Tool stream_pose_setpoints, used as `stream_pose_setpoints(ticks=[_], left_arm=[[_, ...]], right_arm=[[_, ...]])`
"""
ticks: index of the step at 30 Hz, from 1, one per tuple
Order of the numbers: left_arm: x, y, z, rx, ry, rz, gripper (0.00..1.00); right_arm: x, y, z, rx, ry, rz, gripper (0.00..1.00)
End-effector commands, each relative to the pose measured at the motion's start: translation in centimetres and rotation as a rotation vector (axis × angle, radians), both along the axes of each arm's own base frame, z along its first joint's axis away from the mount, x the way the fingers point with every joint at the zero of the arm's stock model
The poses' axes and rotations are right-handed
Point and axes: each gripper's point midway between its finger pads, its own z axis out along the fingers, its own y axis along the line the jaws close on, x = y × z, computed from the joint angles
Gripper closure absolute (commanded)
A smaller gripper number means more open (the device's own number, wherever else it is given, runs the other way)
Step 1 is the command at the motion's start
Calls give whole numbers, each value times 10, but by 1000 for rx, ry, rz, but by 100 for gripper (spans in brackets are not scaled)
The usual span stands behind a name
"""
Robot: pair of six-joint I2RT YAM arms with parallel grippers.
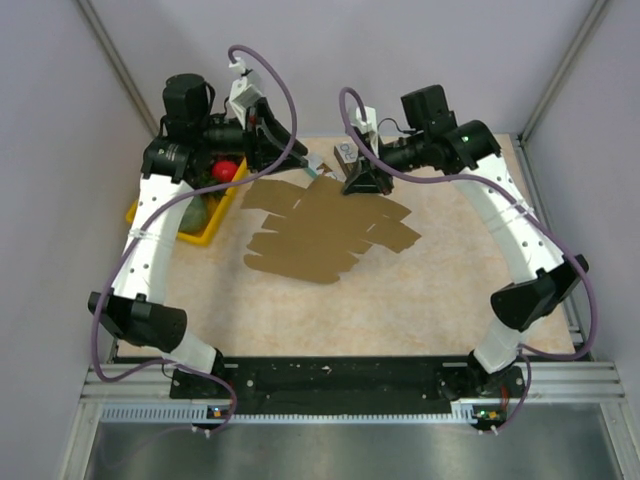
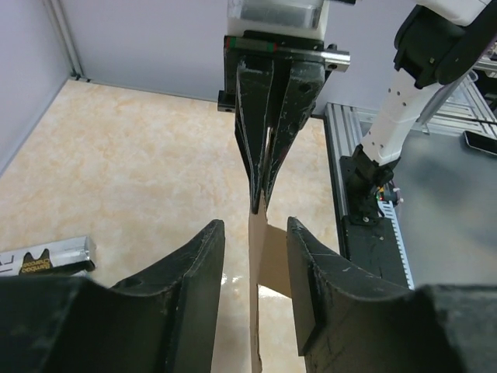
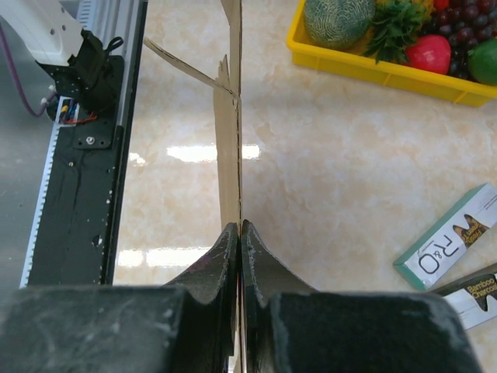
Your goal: Fold the paper box
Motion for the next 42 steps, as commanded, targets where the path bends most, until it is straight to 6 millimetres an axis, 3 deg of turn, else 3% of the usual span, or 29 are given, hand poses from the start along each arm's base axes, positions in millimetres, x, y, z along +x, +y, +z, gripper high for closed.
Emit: stream_pose_setpoints(ticks=[1, 6, 13, 21, 27, 30, 31, 32, 40, 41, 42], left_arm=[[-10, -1, -3, -13, -31, -49, 58], [-2, -2, -14, 6, -30, -38, 58], [-14, -14, -26, 21, -13, -102, 60], [-12, -31, -28, 48, -24, -95, 61], [4, -39, -25, 47, -36, -25, 76], [11, -39, -25, 53, -59, 14, 90], [13, -38, -25, 55, -67, 27, 99], [13, -37, -20, 51, -98, 50, 100], [15, -33, -13, 38, -93, 108, 99], [15, -32, -10, 25, -38, 130, 77], [20, -27, 2, -9, -72, 145, 64]], right_arm=[[-15, -4, 37, 79, -85, 35, 100], [-14, -3, 41, 87, -86, 38, 100], [-11, -1, 52, 104, -107, 36, 100], [-5, 4, 55, 117, -91, 38, 100], [1, 7, 53, 115, -90, 33, 100], [3, 8, 51, 110, -89, 27, 100], [5, 7, 49, 105, -89, 20, 100], [7, 7, 48, 103, -95, 16, 100], [11, 9, 40, 101, -59, -5, 100], [12, 9, 37, 94, -56, -10, 100], [15, 7, 34, 83, -59, -26, 100]])
